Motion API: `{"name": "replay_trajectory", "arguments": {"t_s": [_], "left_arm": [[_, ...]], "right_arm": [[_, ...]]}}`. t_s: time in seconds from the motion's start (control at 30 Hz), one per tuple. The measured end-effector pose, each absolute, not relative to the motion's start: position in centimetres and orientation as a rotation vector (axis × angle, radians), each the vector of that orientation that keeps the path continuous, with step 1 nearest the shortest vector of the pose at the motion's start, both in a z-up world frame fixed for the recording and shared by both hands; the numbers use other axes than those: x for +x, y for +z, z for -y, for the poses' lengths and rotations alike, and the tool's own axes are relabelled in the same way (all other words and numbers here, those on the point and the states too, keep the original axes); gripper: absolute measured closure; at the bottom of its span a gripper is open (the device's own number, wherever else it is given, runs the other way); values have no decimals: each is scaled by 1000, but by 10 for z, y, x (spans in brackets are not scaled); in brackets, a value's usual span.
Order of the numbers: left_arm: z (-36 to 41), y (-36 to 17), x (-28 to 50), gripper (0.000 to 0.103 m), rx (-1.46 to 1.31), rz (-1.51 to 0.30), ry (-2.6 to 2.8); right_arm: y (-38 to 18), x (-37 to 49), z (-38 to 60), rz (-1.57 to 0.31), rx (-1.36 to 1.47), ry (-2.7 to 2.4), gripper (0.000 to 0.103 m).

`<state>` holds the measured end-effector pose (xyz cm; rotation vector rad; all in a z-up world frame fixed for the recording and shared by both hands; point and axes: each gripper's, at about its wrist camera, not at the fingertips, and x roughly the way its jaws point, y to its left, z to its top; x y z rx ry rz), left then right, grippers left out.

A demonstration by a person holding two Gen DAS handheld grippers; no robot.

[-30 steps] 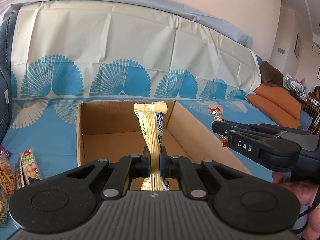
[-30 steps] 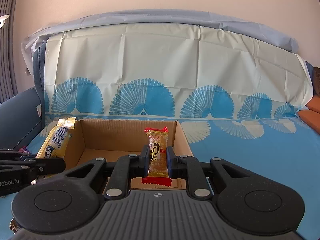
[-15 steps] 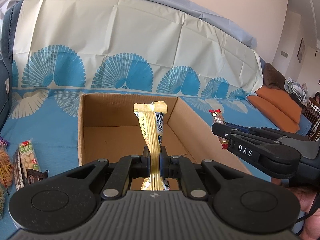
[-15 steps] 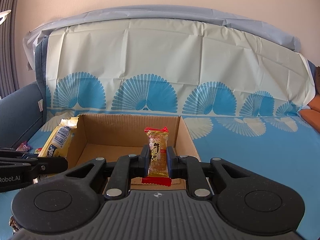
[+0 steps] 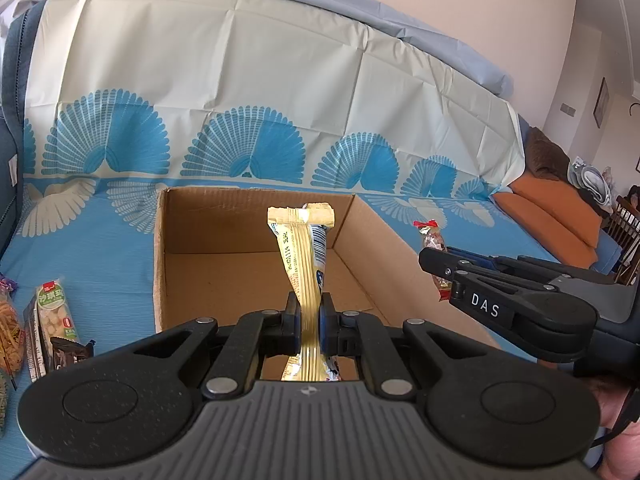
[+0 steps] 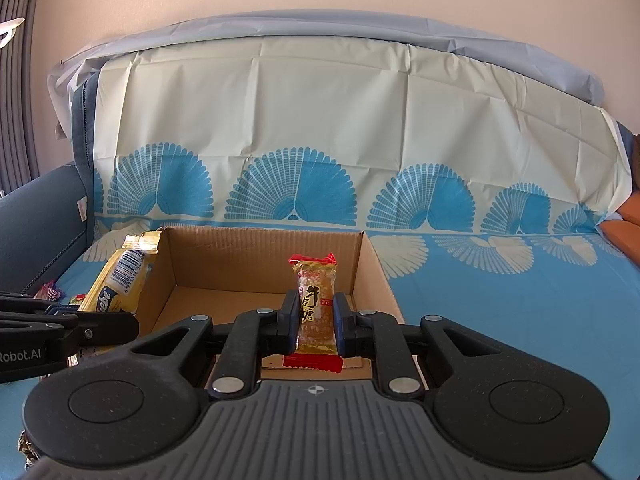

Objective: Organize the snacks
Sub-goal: 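Open both tools to drop the yellow bar and candy into the box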

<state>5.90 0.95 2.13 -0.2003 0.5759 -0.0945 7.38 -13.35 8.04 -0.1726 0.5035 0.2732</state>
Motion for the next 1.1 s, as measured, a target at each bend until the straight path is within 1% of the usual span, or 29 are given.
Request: {"name": "replay_trajectory", "arguments": {"t_s": [0.53, 0.57, 0.6, 0.63, 0.67, 0.73, 1.1], "left_arm": [[-7, 21, 59, 94, -206, -580, -102], [-7, 20, 59, 94, -209, -584, -102], [-8, 20, 60, 89, -215, -589, -102], [-9, 20, 60, 86, -222, -592, -105], [-9, 19, 60, 85, -226, -593, -102], [-9, 20, 59, 85, -224, -591, -93], [-9, 21, 59, 85, -227, -595, -92]], "right_arm": [[79, 74, 132, -510, -176, 279, 85], [78, 75, 132, -516, -176, 284, 85], [79, 76, 133, -519, -177, 287, 84], [78, 77, 133, -520, -179, 286, 81], [78, 77, 132, -523, -181, 285, 72], [78, 79, 132, -525, -181, 281, 64], [75, 79, 130, -536, -196, 281, 60]]}}
